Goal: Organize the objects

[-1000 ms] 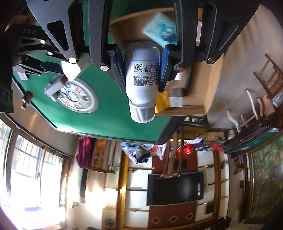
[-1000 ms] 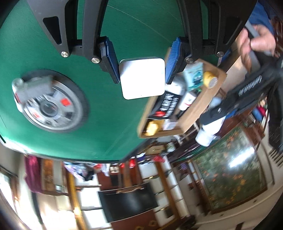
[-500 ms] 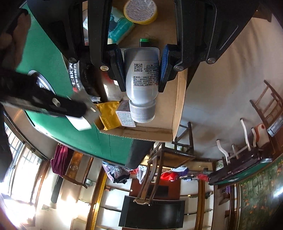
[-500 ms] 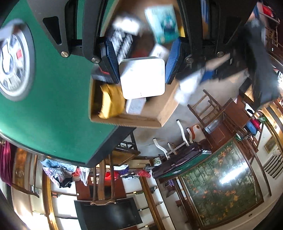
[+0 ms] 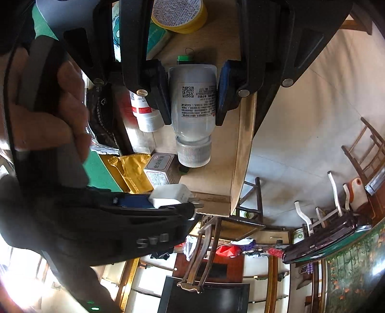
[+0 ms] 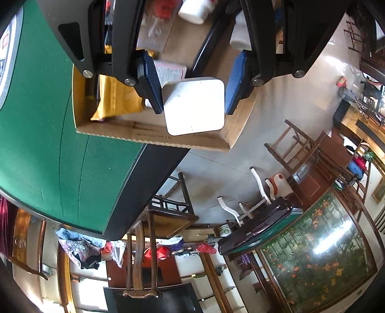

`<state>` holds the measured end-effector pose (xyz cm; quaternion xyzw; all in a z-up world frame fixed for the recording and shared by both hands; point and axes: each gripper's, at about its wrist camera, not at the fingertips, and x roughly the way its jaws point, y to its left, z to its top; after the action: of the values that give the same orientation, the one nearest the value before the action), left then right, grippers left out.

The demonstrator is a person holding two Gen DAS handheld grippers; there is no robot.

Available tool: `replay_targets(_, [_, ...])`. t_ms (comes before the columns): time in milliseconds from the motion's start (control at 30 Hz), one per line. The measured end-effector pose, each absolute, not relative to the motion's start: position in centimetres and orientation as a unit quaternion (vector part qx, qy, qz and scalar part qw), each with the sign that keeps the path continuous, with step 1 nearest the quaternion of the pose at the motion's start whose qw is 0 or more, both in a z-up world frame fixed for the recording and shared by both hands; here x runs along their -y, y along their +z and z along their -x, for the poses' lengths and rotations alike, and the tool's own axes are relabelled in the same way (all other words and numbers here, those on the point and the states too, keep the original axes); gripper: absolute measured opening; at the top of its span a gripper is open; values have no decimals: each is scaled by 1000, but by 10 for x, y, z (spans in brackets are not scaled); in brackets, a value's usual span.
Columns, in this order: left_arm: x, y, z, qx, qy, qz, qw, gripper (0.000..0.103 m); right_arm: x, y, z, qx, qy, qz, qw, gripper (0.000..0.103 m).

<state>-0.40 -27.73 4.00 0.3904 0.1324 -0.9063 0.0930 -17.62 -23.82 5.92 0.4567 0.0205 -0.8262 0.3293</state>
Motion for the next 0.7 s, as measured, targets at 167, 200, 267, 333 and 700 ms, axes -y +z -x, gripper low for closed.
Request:
replay_targets(167, [280,37,5,-143,-902,-395,96,34,249,55,174,-40,-829,-452,327,51])
replay_targets(200, [281,37,6,-144,-902,-396,97,34,251,54,175,-42,-829,-451,328,51])
replay_targets(267, [281,37,7,-143,-901,-397,99,34,253,54,175,-50,-831,-448,325,51])
replay_targets(333, [280,37,7,-140,-901,-398,101,34,255,54,175,-55,-831,-446,329,51])
replay_targets(700, [282,35,12,-137,-899,-403,107,34,255,53,175,-47,-831,-447,329,53])
